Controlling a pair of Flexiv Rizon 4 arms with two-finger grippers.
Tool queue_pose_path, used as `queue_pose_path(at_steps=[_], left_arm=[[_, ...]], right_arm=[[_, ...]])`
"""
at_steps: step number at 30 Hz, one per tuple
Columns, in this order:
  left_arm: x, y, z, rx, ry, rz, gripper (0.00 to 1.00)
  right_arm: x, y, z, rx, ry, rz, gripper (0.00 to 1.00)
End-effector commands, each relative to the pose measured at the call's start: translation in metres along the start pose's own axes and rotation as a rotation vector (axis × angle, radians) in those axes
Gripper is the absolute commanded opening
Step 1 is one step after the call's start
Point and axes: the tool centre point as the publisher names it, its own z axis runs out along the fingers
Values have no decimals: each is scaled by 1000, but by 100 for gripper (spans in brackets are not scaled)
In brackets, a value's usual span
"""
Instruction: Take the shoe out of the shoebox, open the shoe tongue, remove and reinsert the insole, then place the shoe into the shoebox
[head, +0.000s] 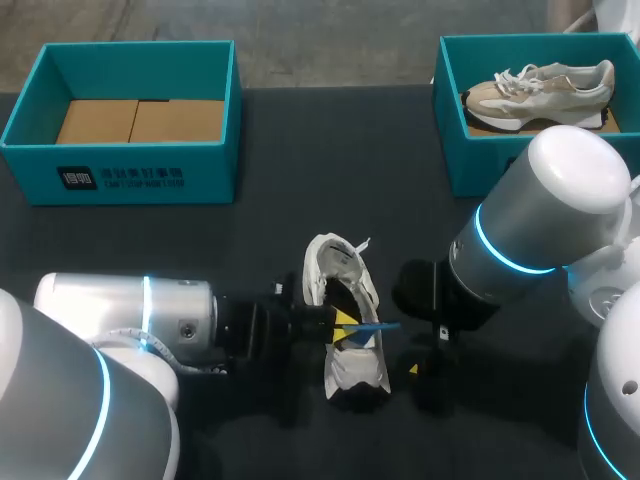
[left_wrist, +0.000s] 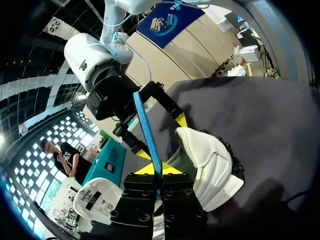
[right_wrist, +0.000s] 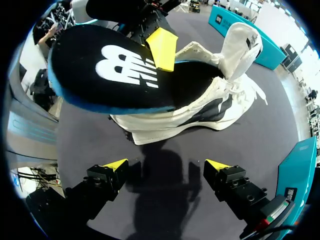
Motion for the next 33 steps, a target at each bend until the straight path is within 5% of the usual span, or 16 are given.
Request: queue_pose_path(at_steps=[1, 11, 33], left_arm=[[0, 3, 6, -19, 10, -1, 0], [0, -4, 4, 19, 16, -19, 0], [5, -22, 5, 47, 18, -16, 18]], right_arm=[[1, 0, 2, -1, -1, 0, 100], [1, 0, 2, -1, -1, 0, 100], [1, 0, 2, -1, -1, 0, 100]])
